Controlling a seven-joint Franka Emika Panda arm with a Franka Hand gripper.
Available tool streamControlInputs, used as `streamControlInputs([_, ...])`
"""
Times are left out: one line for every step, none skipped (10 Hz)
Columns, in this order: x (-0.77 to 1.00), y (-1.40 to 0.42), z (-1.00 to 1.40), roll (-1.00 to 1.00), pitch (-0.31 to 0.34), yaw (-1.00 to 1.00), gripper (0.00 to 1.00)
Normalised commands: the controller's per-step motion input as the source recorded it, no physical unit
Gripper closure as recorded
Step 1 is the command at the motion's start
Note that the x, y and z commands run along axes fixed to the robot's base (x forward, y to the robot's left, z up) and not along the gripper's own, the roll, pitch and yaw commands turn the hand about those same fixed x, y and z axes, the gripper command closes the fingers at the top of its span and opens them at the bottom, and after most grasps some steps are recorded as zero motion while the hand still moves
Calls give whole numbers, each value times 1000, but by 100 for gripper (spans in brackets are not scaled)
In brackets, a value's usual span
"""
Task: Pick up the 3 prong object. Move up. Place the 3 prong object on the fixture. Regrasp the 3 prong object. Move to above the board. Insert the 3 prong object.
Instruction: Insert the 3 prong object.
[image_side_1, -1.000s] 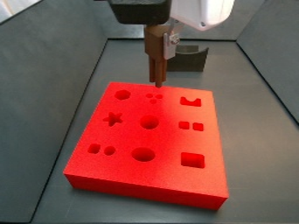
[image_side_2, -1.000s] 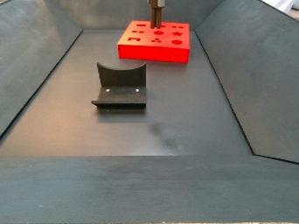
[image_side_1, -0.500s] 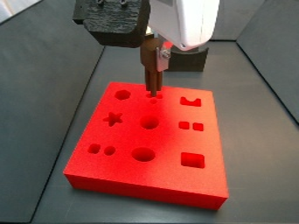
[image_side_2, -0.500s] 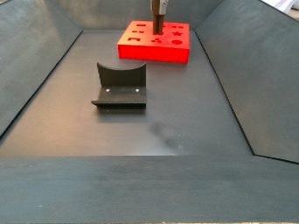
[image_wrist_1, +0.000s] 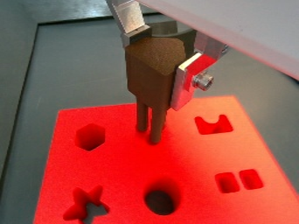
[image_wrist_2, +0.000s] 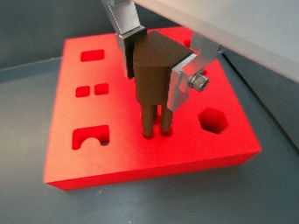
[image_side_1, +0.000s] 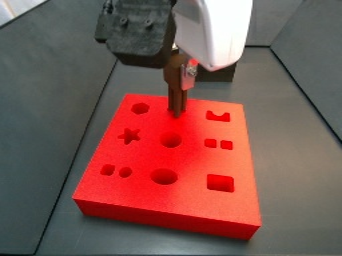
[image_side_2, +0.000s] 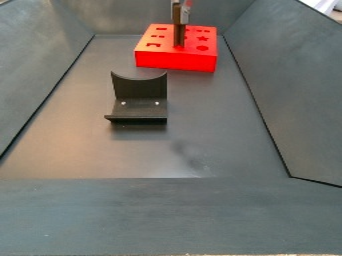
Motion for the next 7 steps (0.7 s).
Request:
streamControlInputs([0,80,-40,0,0,-326,100])
streamControlInputs([0,0,0,0,-4,0,100])
streamControlInputs([31,0,-266,0,-51,0,100])
streamControlInputs([0,-31,-620,0,-140,-29,100])
streamControlInputs([40,0,-957,0,-116,-31,100])
streamControlInputs([169,0,-1000,7,-67,-63,100])
streamControlInputs([151,0,-1000,23,-46,-89,100])
